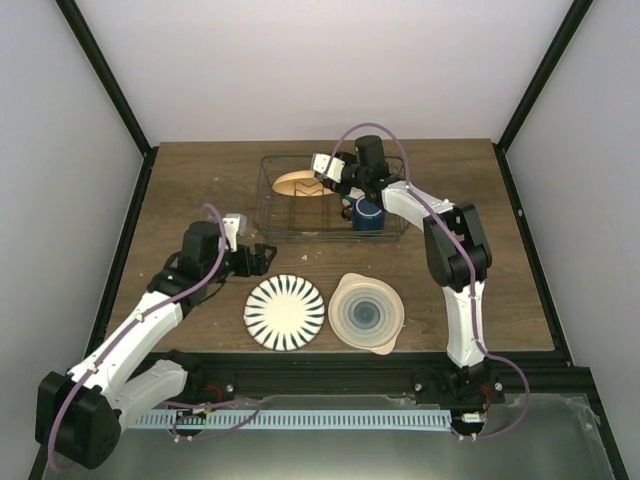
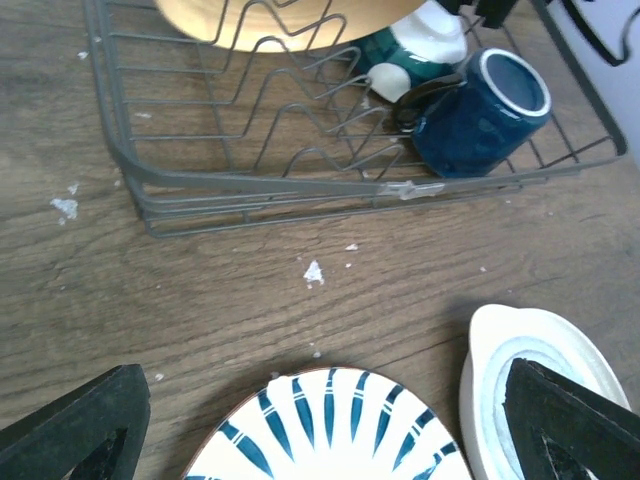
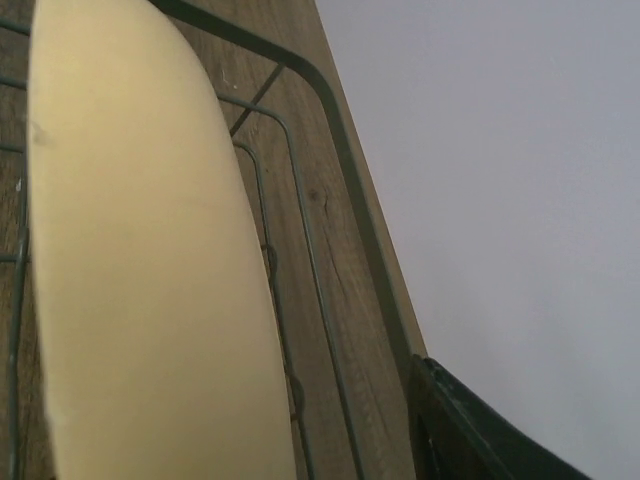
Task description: Load the mixed dishes into the dish rack
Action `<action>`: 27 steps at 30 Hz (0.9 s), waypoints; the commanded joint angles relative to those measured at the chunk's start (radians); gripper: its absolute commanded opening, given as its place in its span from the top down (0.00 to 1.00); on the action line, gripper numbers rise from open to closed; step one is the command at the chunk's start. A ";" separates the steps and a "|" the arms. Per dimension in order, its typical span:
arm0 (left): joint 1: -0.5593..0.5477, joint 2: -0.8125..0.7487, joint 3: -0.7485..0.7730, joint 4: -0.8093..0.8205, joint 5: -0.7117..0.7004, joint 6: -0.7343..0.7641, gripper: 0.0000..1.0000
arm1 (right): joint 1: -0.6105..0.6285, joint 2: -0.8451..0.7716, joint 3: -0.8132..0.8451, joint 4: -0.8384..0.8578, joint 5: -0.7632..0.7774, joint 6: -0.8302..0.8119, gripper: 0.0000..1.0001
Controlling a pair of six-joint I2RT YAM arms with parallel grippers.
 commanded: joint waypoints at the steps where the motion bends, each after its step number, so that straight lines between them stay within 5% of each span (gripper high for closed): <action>1: 0.005 0.012 -0.029 -0.027 -0.074 -0.034 0.02 | -0.009 -0.088 -0.038 0.051 0.059 0.010 0.49; 13: 0.003 -0.041 -0.143 -0.134 -0.261 -0.175 0.00 | -0.009 -0.293 -0.147 0.050 0.276 0.205 0.45; 20: -0.003 -0.122 -0.226 -0.169 -0.272 -0.226 0.00 | -0.003 -0.461 -0.235 -0.059 0.270 0.363 0.39; 27: -0.073 -0.146 -0.293 -0.168 -0.269 -0.270 0.00 | 0.057 -0.635 -0.432 -0.063 0.344 0.544 0.44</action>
